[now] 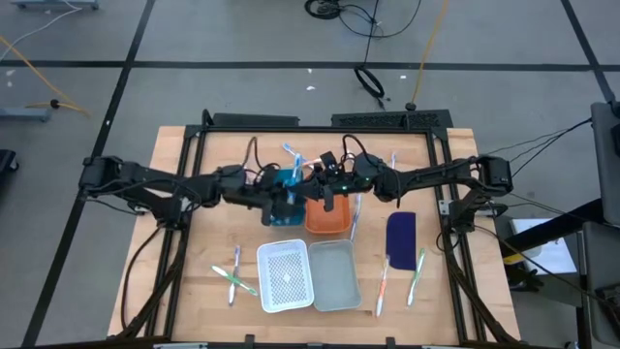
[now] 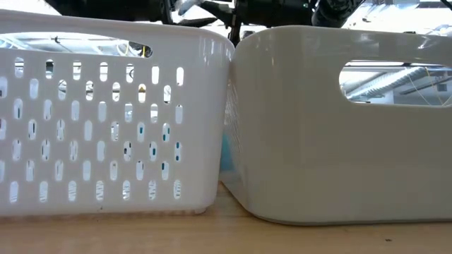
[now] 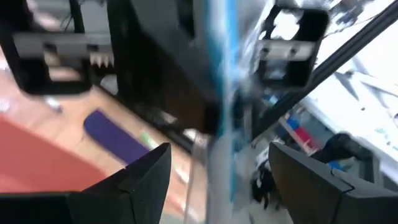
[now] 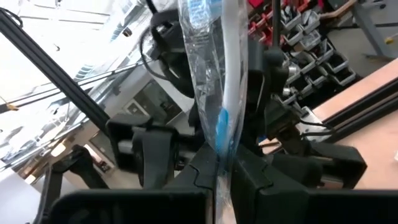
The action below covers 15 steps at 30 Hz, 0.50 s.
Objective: Pick & Place Toothbrushes
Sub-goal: Put the blue toothbrush into the blue bin
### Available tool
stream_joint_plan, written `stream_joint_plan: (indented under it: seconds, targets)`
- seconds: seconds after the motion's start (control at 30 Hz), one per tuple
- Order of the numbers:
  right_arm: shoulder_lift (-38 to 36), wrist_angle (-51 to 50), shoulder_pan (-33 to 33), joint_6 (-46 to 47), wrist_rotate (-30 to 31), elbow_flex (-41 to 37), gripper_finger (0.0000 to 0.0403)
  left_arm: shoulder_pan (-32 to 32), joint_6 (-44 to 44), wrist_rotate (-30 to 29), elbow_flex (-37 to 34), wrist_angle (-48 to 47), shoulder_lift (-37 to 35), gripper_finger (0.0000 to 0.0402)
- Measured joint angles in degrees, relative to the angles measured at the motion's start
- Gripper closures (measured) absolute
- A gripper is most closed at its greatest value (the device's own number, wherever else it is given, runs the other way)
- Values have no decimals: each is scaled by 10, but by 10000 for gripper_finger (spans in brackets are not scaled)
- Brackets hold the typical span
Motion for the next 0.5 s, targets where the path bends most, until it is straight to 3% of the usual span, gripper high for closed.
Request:
stream_joint_plan:
  seconds: [0.2,0.5]
  targets:
    - [0,-12,3,2,-3,0,394,1,6,19,16,-35,-2,164]
    - [0,-24,5,2,-6,0,394,9,0,35,16,-34,-6,304]
